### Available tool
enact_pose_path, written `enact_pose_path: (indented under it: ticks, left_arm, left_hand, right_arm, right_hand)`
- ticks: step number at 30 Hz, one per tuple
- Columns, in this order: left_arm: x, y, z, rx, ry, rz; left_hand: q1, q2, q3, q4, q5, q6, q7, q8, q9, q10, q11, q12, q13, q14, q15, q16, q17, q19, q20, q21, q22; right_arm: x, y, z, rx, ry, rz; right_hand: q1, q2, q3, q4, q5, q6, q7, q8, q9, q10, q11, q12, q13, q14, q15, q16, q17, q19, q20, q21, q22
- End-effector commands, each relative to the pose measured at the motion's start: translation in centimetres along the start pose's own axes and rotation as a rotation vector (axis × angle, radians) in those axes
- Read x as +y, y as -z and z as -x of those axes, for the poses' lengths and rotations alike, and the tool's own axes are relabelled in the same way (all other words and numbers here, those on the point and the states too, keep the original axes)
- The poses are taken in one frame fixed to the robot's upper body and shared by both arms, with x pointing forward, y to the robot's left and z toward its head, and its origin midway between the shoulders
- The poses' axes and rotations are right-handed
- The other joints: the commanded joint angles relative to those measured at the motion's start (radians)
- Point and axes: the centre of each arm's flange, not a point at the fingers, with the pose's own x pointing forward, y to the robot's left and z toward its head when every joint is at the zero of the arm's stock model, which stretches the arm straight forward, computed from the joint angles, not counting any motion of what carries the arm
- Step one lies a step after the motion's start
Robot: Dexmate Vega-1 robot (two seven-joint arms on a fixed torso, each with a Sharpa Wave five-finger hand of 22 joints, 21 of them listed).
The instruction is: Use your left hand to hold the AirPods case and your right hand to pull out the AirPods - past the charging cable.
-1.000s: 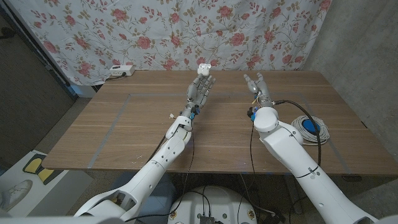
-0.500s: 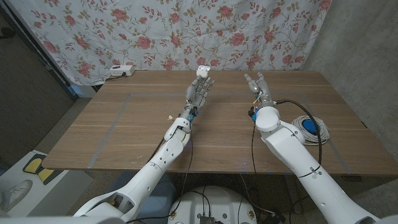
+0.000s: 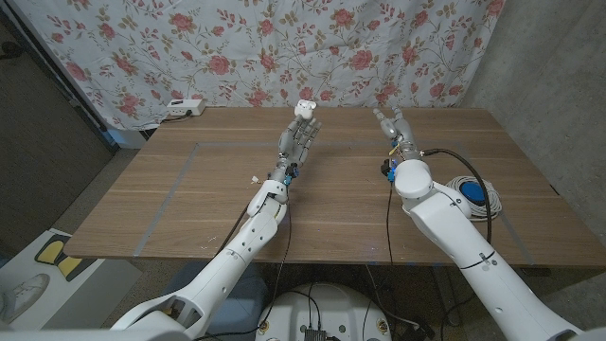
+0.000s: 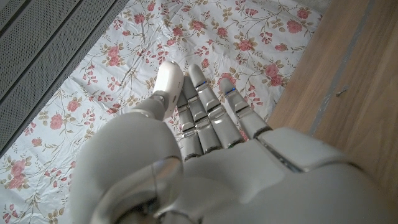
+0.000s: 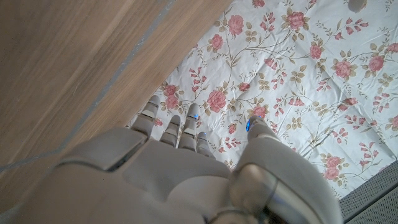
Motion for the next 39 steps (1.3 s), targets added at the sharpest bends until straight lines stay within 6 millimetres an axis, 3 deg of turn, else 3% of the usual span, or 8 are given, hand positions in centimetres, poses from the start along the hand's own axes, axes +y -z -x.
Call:
enact_pose_path:
  ticks: [1, 3, 5, 7, 10, 18, 28, 39]
  left_arm:
    - [-0.2, -0.2, -0.3, -0.013, 0.018, 0.012]
    - [-0.3, -0.2, -0.4, -0.018, 0.014, 0.007]
    - [-0.3, -0.3, -0.4, -0.015, 0.016, 0.003]
    - [-0.4, -0.3, -0.6, -0.018, 0.027, 0.000]
    - [-0.5, -0.2, -0.7, -0.022, 0.034, 0.012]
    - [-0.4, -0.2, -1.0, -0.029, 0.040, -0.007]
    - [-0.8, -0.2, -1.4, -0.037, 0.075, 0.008]
    - [-0.6, -0.3, -1.8, -0.050, 0.096, 0.001]
  left_hand:
    - [0.041, 0.032, 0.098, 0.085, 0.004, 0.003, 0.006, 0.018, 0.469, -0.008, -0.003, 0.014, 0.017, -0.009, 0.001, 0.003, 0.011, 0.002, 0.002, 0.012, 0.006]
    - [0.041, 0.032, 0.098, 0.086, 0.004, 0.003, 0.006, 0.020, 0.472, -0.009, -0.002, 0.015, 0.019, -0.010, 0.001, 0.003, 0.013, 0.003, 0.001, 0.013, 0.006]
    - [0.042, 0.033, 0.099, 0.088, 0.004, 0.000, 0.005, 0.023, 0.477, -0.009, -0.003, 0.019, 0.024, -0.011, 0.003, 0.003, 0.017, 0.003, 0.001, 0.015, 0.006]
    - [0.042, 0.033, 0.100, 0.089, 0.004, -0.002, 0.004, 0.025, 0.481, -0.009, -0.004, 0.022, 0.028, -0.013, 0.001, 0.002, 0.020, 0.003, 0.000, 0.016, 0.006]
    - [0.043, 0.033, 0.100, 0.090, 0.004, -0.004, 0.001, 0.028, 0.485, -0.010, -0.003, 0.024, 0.032, -0.014, 0.001, 0.002, 0.024, 0.002, 0.000, 0.018, 0.006]
    - [0.041, 0.031, 0.102, 0.099, 0.004, -0.003, -0.002, 0.042, 0.502, -0.018, -0.004, 0.033, 0.048, -0.024, 0.007, -0.002, 0.035, -0.004, -0.002, 0.022, 0.006]
    - [0.041, 0.031, 0.104, 0.106, 0.005, -0.010, -0.004, 0.055, 0.522, -0.023, -0.004, 0.044, 0.066, -0.032, 0.006, -0.004, 0.051, -0.018, -0.005, 0.023, 0.005]
    - [0.045, 0.030, 0.107, 0.106, 0.005, -0.006, -0.008, 0.059, 0.519, -0.027, 0.000, 0.053, 0.080, -0.038, 0.003, -0.005, 0.066, -0.025, -0.009, 0.028, 0.003]
  right_arm:
    - [-1.1, -1.6, -0.3, -0.059, -0.038, 0.005]
    - [-1.3, -2.2, -0.3, -0.074, -0.047, 0.022]
    - [-1.8, -3.1, -0.5, -0.099, -0.063, 0.048]
    - [-2.4, -4.2, -1.0, -0.132, -0.087, 0.072]
    - [-3.4, -5.3, -2.1, -0.170, -0.158, 0.047]
    - [-4.4, -7.7, -2.1, -0.248, -0.137, 0.116]
    - [-4.1, -10.1, -1.7, -0.300, -0.120, 0.191]
    - [-4.0, -10.5, -2.0, -0.324, -0.144, 0.205]
  right_hand:
    - [-0.004, -0.004, 0.003, -0.007, 0.004, 0.007, -0.001, 0.007, 0.002, 0.030, 0.007, 0.003, -0.003, 0.015, 0.004, 0.012, -0.003, 0.018, 0.003, 0.007, 0.002]
    - [0.001, -0.005, 0.005, -0.012, 0.005, 0.007, -0.002, 0.006, 0.002, 0.039, 0.013, 0.004, -0.006, 0.028, 0.005, 0.017, -0.005, 0.025, 0.002, 0.008, 0.003]
    - [0.025, -0.005, 0.016, -0.036, 0.008, 0.006, -0.002, 0.004, 0.002, 0.063, 0.013, 0.007, -0.013, 0.072, -0.005, 0.030, -0.009, 0.069, -0.010, 0.020, 0.004]
    - [0.068, -0.010, 0.033, -0.075, 0.011, 0.002, -0.003, 0.002, 0.002, 0.086, 0.003, 0.019, -0.012, 0.118, -0.025, 0.042, -0.013, 0.119, -0.016, 0.029, 0.005]
    - [0.093, -0.023, 0.038, -0.100, 0.013, -0.019, -0.002, -0.006, 0.002, 0.107, -0.004, 0.032, -0.009, 0.125, -0.029, 0.041, -0.014, 0.120, -0.013, 0.023, 0.005]
    - [0.134, -0.027, 0.052, -0.130, 0.020, -0.022, -0.005, -0.006, 0.003, 0.124, 0.005, 0.049, -0.003, 0.136, -0.037, 0.040, -0.013, 0.114, -0.013, 0.015, 0.005]
    - [0.153, -0.026, 0.057, -0.136, 0.023, -0.019, -0.006, -0.004, 0.003, 0.146, 0.016, 0.068, 0.006, 0.138, -0.034, 0.038, -0.009, 0.113, 0.003, 0.010, 0.005]
    - [0.162, -0.026, 0.058, -0.136, 0.024, -0.012, -0.003, -0.001, 0.003, 0.152, 0.005, 0.078, 0.012, 0.136, -0.037, 0.036, -0.005, 0.109, -0.002, 0.005, 0.005]
